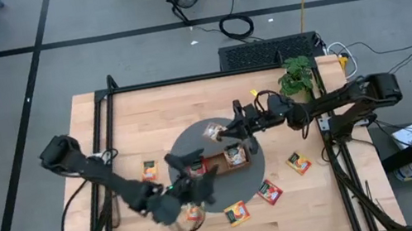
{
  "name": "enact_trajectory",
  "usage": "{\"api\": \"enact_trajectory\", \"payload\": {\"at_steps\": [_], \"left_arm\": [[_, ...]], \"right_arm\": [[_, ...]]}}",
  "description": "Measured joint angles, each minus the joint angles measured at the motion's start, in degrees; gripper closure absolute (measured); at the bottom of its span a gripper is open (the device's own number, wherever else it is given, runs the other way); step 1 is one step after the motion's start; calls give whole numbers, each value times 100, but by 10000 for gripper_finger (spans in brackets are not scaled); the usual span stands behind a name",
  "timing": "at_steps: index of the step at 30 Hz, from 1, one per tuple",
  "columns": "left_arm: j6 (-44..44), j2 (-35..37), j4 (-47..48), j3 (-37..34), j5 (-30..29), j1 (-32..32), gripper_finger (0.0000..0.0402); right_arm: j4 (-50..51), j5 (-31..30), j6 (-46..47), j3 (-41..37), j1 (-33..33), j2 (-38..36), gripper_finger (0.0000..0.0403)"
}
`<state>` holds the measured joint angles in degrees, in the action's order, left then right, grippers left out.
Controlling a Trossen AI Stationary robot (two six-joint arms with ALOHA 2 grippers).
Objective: Pick & Place Tea
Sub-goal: Put the yellow tea bag into the right section of the wooden organizer
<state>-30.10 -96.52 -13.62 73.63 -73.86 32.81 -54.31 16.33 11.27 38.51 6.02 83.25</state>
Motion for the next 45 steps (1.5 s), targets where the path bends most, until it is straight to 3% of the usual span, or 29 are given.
{"api": "enact_trajectory", "payload": {"at_steps": [7,10,13,16,20,26,32,45], "left_arm": [[354,624,246,10,169,573,53],[839,1026,625,-90,243,752,49],[1350,1550,753,-404,791,845,50],[1815,2096,777,-912,1591,856,52],[2251,2715,503,-1713,1855,711,49],[2312,3182,-553,-2633,1870,489,50],[2310,3286,-711,-2854,1879,421,50],[2370,3284,-595,-2855,1892,460,57]], "right_arm": [[1325,20,-551,-52,-209,-925,403],[2942,-269,-1051,226,-383,-1485,403],[4939,-1121,-1545,857,-650,-1800,403],[6921,-2009,-2187,1664,-972,-1691,403],[8352,-2070,-2818,2376,-1275,-1179,403],[8798,-1790,-2848,2607,-1533,-69,403],[8778,-2548,-3052,2606,-1678,706,403],[8801,-2842,-2569,2611,-1738,667,397]]}}
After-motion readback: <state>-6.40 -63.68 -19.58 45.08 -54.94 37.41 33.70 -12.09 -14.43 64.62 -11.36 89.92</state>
